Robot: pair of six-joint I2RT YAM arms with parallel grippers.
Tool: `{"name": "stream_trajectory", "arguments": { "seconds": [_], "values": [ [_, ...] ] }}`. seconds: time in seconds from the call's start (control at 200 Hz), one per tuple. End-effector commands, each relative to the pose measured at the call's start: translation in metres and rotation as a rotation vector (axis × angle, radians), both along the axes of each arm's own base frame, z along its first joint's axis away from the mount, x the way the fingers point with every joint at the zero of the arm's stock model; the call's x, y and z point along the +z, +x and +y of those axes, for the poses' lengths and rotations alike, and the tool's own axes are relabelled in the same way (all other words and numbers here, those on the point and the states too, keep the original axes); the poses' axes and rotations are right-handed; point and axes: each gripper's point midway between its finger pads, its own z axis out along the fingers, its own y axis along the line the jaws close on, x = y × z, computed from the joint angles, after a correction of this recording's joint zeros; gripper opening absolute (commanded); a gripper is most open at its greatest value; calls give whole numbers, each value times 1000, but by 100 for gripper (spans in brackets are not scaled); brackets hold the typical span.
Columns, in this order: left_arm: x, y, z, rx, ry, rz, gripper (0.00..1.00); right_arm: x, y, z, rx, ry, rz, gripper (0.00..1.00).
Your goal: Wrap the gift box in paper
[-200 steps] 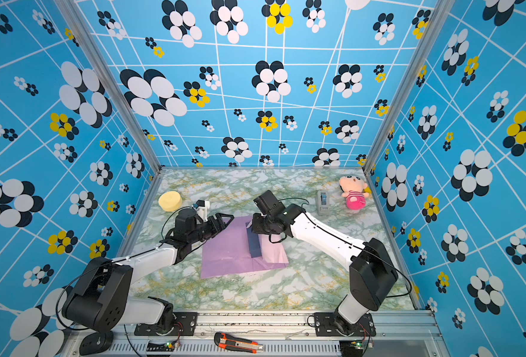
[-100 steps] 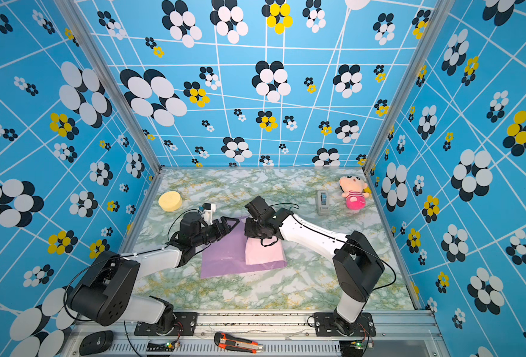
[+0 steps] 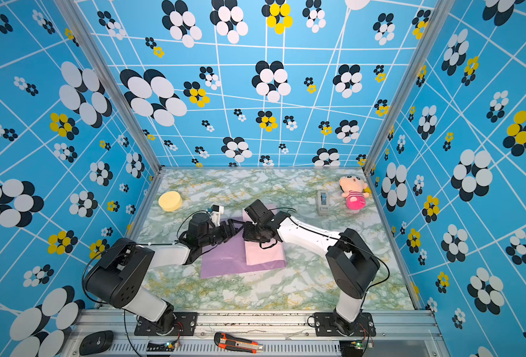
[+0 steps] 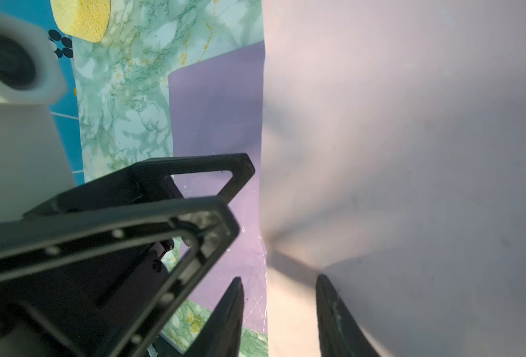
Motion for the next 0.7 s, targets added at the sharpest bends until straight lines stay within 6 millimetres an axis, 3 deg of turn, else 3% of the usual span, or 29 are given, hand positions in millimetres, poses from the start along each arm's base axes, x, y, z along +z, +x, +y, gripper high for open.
{"name": "stream_trajectory", "arguments": {
  "seconds": [0.0, 0.245, 0.475, 0.58, 0.695],
  "values": [
    [-5, 2, -9, -33, 77, -4, 70, -7, -13, -4, 15, -10, 35, 39],
    [-26, -2, -3, -43, 196, 51, 50, 9, -9, -5, 26, 6, -16, 32],
    [-34, -7, -4, -72, 283, 65, 44, 41, -3, -8, 29, 30, -93, 35],
    [-35, -9, 0, -60, 320, 63, 39, 60, 3, -22, 22, 30, -131, 39],
    [-33, -11, 5, -52, 347, 53, 38, 78, 15, -54, -11, 40, -156, 43]
  ]
}}
